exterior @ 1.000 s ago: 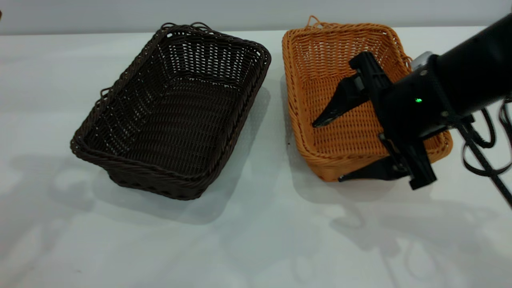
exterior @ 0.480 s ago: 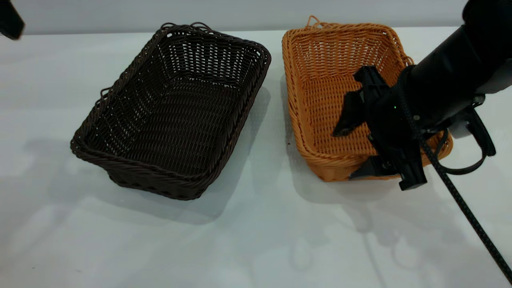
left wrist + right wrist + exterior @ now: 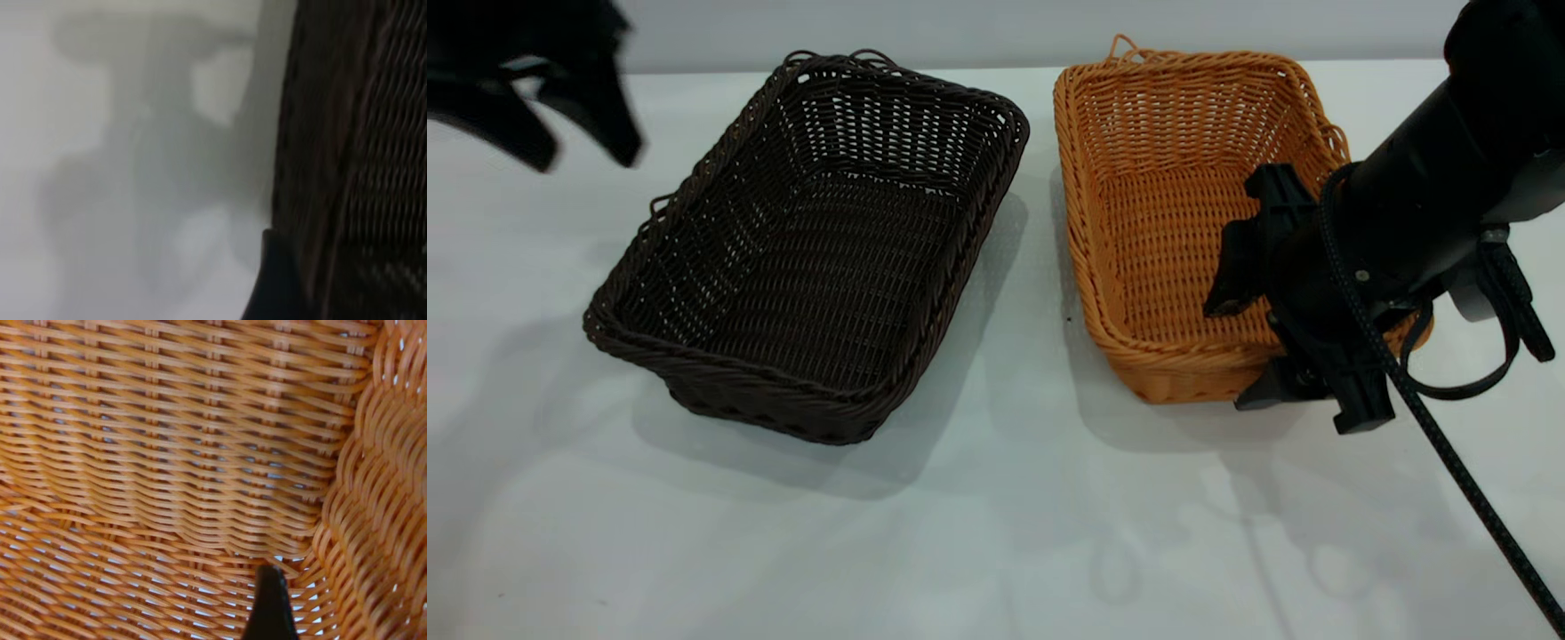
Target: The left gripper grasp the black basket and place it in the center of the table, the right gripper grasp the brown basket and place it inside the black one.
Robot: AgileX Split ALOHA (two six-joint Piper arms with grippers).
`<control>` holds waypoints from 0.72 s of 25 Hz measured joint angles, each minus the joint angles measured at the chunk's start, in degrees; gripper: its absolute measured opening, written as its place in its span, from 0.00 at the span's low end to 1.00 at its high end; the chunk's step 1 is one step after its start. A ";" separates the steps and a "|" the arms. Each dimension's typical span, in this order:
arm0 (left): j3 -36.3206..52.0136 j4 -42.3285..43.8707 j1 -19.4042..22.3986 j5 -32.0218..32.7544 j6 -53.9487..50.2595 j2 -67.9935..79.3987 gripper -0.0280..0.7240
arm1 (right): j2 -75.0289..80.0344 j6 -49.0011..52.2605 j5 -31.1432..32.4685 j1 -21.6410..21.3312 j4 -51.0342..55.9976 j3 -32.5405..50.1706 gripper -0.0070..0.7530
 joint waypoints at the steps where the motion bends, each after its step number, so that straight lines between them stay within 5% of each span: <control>1: -1.54 0.13 -0.90 -0.44 0.00 1.79 0.68 | 0.06 0.00 0.00 0.00 0.00 0.00 0.66; 12: -9.26 2.42 -2.70 -3.21 -0.54 14.74 0.67 | 0.06 0.02 -0.45 0.00 0.00 0.00 0.64; 18: -9.44 2.42 -2.70 -5.08 -0.54 16.22 0.46 | 0.06 -1.21 -1.78 0.00 0.00 0.00 0.46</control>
